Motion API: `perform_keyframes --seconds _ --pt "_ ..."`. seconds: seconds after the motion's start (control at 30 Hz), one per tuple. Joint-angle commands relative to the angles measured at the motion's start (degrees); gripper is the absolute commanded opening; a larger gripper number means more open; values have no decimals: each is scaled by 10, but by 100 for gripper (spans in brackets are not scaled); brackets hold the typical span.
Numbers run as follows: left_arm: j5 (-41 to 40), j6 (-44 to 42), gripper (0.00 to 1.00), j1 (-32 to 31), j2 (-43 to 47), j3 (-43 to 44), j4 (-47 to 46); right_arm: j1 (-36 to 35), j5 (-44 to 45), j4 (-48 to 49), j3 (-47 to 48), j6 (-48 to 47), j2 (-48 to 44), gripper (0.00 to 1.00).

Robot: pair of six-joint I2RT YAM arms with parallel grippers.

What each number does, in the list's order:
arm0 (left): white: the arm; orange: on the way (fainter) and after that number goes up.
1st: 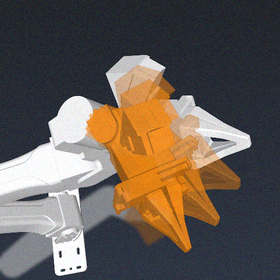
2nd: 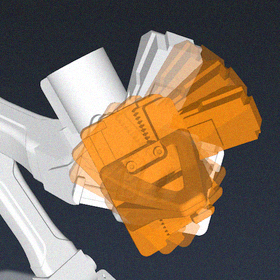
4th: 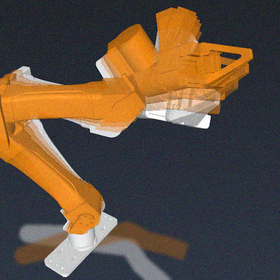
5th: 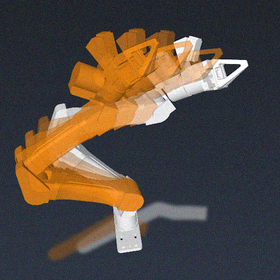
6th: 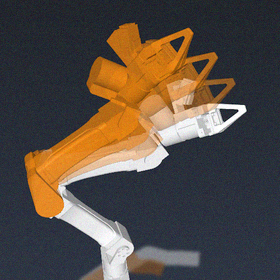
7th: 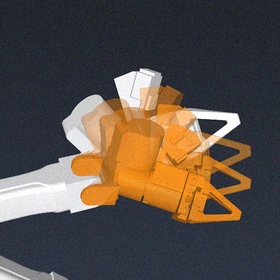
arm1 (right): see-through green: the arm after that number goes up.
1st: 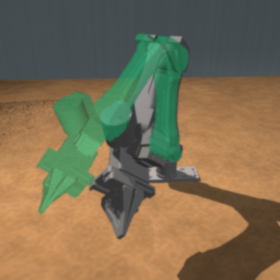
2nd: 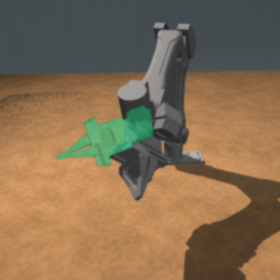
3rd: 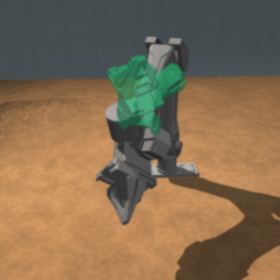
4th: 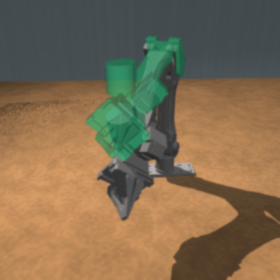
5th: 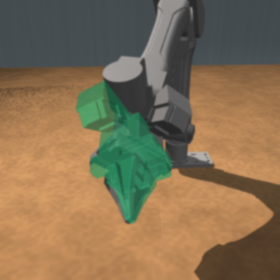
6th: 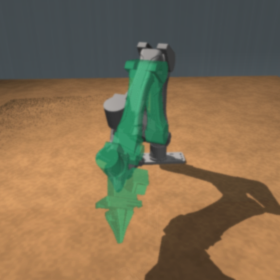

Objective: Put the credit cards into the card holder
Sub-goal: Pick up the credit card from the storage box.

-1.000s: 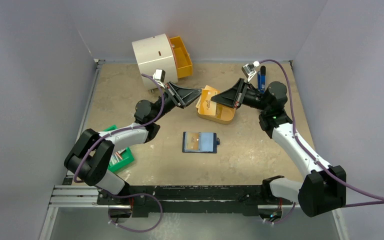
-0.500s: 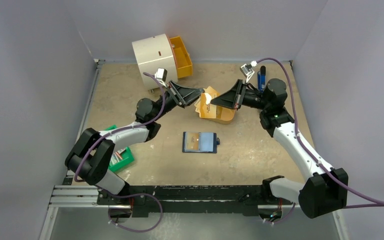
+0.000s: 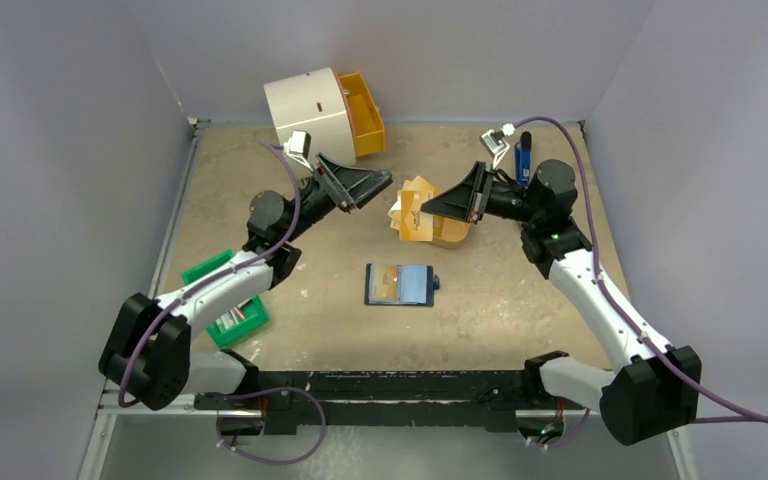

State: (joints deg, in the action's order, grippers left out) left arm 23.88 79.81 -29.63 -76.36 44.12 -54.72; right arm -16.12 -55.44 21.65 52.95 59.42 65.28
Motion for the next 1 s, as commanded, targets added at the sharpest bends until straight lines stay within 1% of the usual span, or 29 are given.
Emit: perform_keyframes --seconds 0.0,0.07,0.13,0.23,0.47,0.63,0.87,0.97 --pt "3 -39 58 4 34 -12 34 -2 -12 29 18 -5 -14 0" --pt "19 -36 58 4 32 -17 28 -2 -16 34 18 -8 -15 0" --pt "37 -22 58 4 22 -16 2 -2 -19 39 22 -13 -13 0" --pt "62 -1 58 4 0 3 -31 -3 -31 33 30 -23 -7 0" --pt "128 1 58 1 -48 62 -33 -2 -49 1 43 -40 -1 0" --pt "145 17 57 -13 -70 79 -65 -3 -54 -33 53 -62 0 0" --pt "157 11 53 -33 -81 102 -63 -3 -56 -47 55 -68 3 0" --pt "153 -2 46 -34 -80 108 -44 -2 -55 -52 55 -72 2 0"
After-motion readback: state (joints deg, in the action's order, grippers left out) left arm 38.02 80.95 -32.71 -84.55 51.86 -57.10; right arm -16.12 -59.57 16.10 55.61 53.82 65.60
